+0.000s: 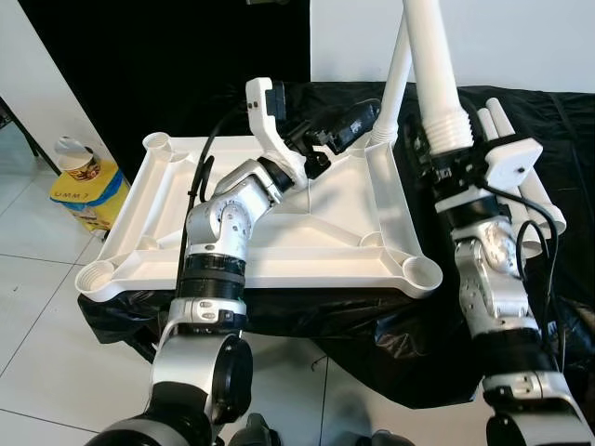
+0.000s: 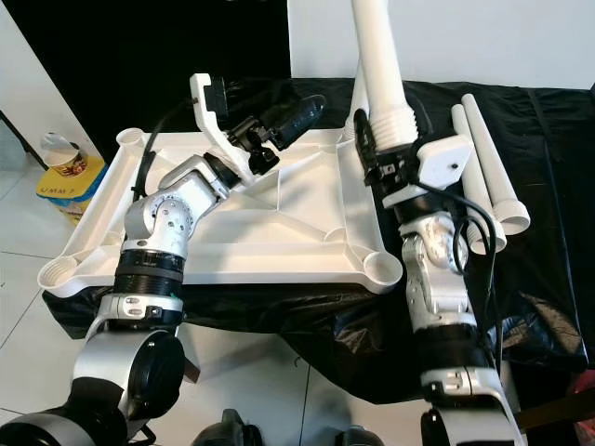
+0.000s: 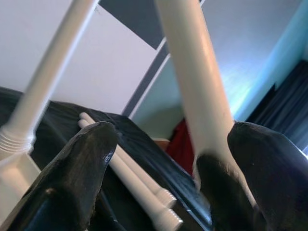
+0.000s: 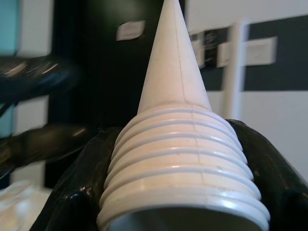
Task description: Building children table
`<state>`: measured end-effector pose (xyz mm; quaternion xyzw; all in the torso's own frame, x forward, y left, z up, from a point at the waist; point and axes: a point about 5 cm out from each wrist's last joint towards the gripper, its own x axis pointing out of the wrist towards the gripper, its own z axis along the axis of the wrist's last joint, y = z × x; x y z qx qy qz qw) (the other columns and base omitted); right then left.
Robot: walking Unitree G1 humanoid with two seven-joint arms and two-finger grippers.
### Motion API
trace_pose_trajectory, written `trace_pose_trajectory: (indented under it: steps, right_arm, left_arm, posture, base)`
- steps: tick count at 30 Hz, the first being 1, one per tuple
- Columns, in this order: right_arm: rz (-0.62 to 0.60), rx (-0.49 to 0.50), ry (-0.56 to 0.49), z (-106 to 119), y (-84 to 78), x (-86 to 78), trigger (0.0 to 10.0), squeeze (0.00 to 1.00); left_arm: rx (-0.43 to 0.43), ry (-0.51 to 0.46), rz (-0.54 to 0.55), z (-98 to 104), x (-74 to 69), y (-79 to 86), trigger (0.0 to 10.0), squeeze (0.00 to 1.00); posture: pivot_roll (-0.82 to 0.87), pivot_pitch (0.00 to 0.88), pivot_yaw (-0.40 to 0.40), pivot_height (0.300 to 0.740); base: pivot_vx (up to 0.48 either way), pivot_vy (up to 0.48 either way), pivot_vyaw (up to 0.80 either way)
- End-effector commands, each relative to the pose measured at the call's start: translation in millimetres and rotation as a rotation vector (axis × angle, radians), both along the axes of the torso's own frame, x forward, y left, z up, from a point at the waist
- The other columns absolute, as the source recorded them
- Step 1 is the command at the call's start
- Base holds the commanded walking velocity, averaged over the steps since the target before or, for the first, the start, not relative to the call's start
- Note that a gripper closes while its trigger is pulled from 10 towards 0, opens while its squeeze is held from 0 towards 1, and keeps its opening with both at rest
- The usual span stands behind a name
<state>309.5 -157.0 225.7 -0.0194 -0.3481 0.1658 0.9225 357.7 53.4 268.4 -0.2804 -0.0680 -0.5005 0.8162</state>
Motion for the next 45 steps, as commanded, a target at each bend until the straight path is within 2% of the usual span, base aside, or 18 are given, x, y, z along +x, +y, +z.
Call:
trace_pose_trajectory:
  steps: [1,4,8,16,20,23,29,30,34,45]
  right_arm:
    - [0.041,-0.002,0.004,-0.3,5.4,-2.6,10.0,0.00]
    - [0.122,-0.037,0.058,-11.7,15.4,-10.5,10.0,0.00]
    - [0.165,-0.064,0.089,-18.7,20.9,-16.3,10.0,0.00]
    - [0.233,-0.114,0.146,-32.7,27.7,-31.3,10.0,0.00]
    - [0.251,-0.124,0.168,-37.5,29.2,-36.4,10.0,0.00]
    - [0.280,-0.150,0.210,-49.0,33.0,-46.1,10.0,0.00]
    - [0.294,-0.149,0.240,-54.9,35.6,-49.5,10.0,0.00]
    - [0.294,-0.147,0.242,-54.9,36.0,-49.6,10.0,0.00]
    - [0.297,-0.140,0.246,-54.3,39.2,-48.8,10.0,0.00]
    - [0.319,-0.130,0.279,-55.5,39.0,-50.2,10.0,0.00]
  left_arm:
    - [-0.066,-0.131,-0.259,7.2,-12.3,-3.7,10.0,0.00]
    - [-0.123,-0.053,-0.306,3.6,-10.6,-0.2,10.0,0.00]
    - [-0.140,-0.008,-0.317,-1.1,-9.5,0.5,10.0,0.00]
    - [-0.081,0.033,-0.304,-12.2,-6.6,-1.4,10.0,0.00]
    - [-0.077,0.039,-0.292,-10.8,-4.1,0.7,10.0,0.00]
    - [-0.073,0.051,-0.266,-5.2,2.3,9.4,10.0,0.00]
    - [-0.085,0.060,-0.240,0.3,7.4,19.0,10.0,0.00]
    - [-0.096,0.066,-0.236,1.5,8.6,21.0,0.0,0.00]
    - [-0.144,0.073,-0.209,5.4,12.4,27.0,0.0,0.00]
    - [-0.164,0.076,-0.196,4.3,14.2,29.1,0.0,0.00]
  posture:
    - [-0.07,0.000,0.029,0.740]
    - [-0.09,0.000,0.041,0.740]
    - [-0.09,0.009,0.050,0.740]
    - [-0.10,0.021,0.058,0.740]
    - [-0.10,0.024,0.060,0.740]
    - [-0.10,0.030,0.063,0.740]
    - [-0.10,0.031,0.068,0.740]
    - [-0.10,0.032,0.069,0.740]
    - [-0.09,0.033,0.069,0.740]
    - [-0.10,0.037,0.058,0.740]
  base:
    - [0.000,0.000,0.00]
    - [0.000,0.000,0.00]
    - [0.000,0.000,0.00]
    - [0.000,0.000,0.00]
    - [0.000,0.000,0.00]
    - [0.000,0.000,0.00]
    - [0.000,0.000,0.00]
    - [0.000,0.000,0.00]
    - [0.000,0.000,0.00]
    - [0.000,0.000,0.00]
